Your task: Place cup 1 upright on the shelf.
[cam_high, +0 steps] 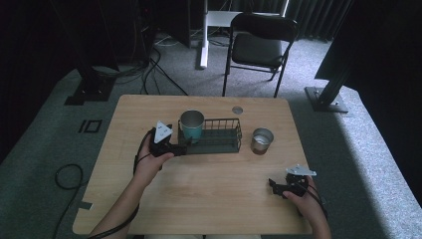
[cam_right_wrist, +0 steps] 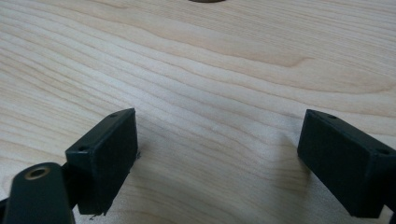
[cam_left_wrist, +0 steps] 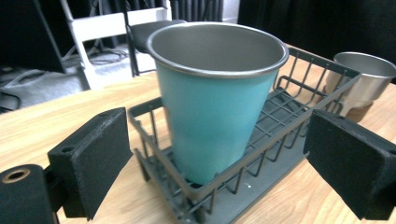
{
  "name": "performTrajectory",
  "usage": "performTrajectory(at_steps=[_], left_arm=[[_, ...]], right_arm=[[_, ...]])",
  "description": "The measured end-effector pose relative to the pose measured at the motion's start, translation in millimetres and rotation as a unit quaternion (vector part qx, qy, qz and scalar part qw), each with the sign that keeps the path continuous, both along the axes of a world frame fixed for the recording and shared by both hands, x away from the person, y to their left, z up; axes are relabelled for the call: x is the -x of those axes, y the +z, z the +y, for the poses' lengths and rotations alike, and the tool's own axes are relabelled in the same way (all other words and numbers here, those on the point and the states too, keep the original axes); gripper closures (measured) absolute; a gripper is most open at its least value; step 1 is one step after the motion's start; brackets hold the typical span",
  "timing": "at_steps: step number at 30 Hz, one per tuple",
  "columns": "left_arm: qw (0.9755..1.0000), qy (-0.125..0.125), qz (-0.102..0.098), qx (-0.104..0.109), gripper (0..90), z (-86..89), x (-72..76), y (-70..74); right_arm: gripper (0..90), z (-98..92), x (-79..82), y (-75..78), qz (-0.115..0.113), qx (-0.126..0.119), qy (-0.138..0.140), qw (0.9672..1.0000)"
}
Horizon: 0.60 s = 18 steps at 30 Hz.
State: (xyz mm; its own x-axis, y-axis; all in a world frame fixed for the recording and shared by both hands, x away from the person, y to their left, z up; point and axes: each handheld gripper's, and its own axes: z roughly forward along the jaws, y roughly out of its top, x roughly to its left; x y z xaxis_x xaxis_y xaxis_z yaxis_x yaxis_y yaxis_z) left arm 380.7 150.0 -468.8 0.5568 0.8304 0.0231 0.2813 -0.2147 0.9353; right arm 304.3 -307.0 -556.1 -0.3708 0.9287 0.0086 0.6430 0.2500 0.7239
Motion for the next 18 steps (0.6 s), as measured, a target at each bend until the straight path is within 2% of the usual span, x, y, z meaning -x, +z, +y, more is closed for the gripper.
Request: performTrajectory(at_steps=[11,18], left_arm=[[0.9999,0.004,0.007,-0.006,8.0,16.8,15.1,-2.8],[0.9998,0.002,0.016,-0.014,8.0,26.4,24.3,-10.3]], right_arm=[[11.9,0.0,0.0,0.0,0.000,0.000,0.000,1.0000],[11.9,0.0,0.0,0.0,0.000,0.000,0.000,1.0000]])
